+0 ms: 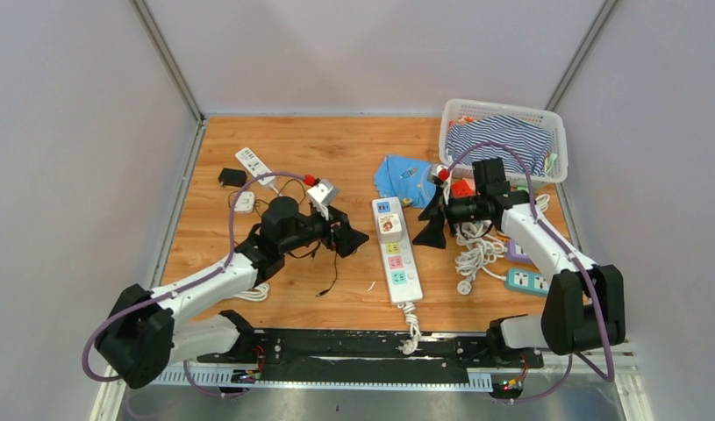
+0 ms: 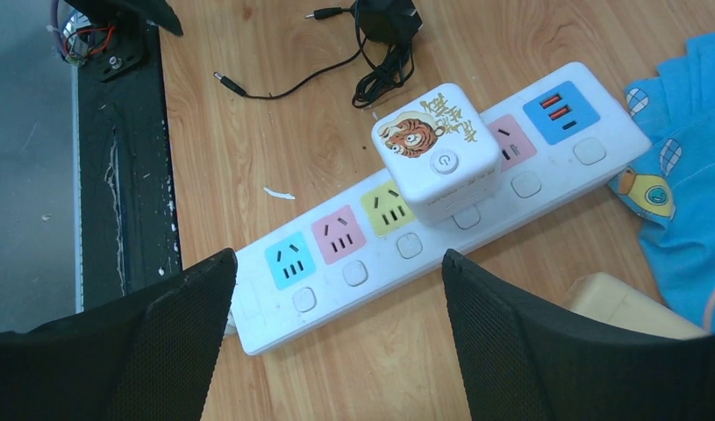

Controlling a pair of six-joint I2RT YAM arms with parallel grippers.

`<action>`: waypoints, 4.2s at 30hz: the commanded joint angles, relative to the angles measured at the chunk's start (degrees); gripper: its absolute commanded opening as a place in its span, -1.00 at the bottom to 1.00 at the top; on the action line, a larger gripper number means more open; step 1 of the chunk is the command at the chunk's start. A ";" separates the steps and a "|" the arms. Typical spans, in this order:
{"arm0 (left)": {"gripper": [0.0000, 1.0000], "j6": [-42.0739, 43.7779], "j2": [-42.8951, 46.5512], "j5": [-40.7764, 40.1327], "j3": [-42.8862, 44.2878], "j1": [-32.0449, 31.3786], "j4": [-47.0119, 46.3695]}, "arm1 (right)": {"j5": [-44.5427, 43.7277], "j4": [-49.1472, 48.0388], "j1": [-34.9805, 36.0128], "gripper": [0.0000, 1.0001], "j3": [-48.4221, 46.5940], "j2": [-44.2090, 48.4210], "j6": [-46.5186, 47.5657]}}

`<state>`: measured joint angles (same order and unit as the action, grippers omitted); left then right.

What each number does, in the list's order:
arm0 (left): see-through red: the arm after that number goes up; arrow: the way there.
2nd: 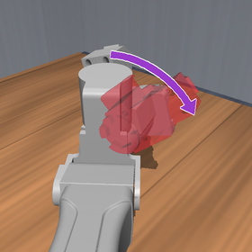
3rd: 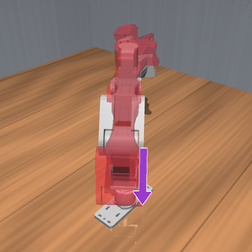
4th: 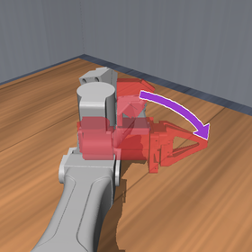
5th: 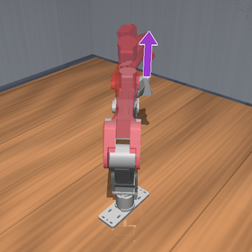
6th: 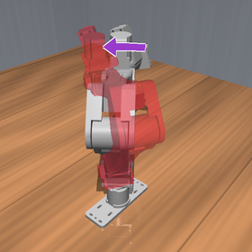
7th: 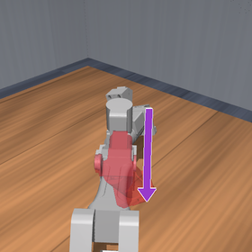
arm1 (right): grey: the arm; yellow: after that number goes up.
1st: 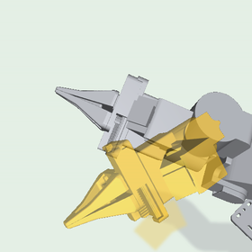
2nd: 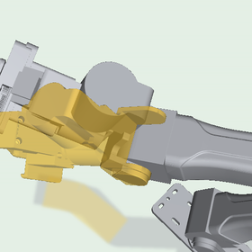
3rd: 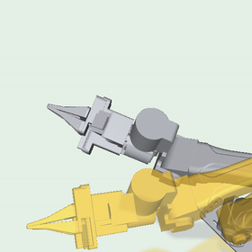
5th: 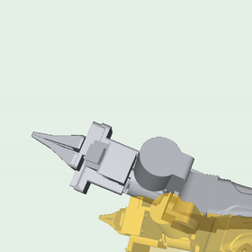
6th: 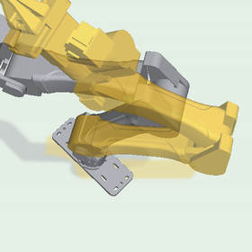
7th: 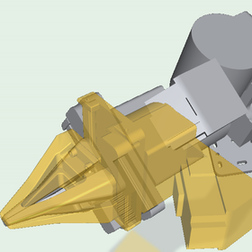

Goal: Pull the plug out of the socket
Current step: Remove the plug from the socket.

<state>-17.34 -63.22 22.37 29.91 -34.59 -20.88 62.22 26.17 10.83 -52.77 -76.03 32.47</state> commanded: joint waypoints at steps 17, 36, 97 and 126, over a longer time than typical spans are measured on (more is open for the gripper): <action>1.00 28.27 -19.69 -6.40 13.93 -12.34 -0.65 | -1.03 11.74 -4.57 0.76 -5.65 -3.38 8.11; 0.85 32.45 -33.59 -25.84 18.99 -16.83 -0.39 | -1.24 23.10 -9.90 0.79 -9.59 -7.46 19.34; -1.00 -6.55 -36.48 -35.99 20.71 -14.10 -5.66 | -25.60 8.51 6.04 0.76 -7.68 -15.27 7.61; -1.00 8.97 -34.33 -21.68 16.37 -11.55 -9.88 | -30.97 4.99 9.99 -0.07 -7.21 -23.96 4.04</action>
<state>-7.31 -99.11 1.72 48.62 -46.52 -26.61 33.26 29.12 20.08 -60.16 -96.03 35.92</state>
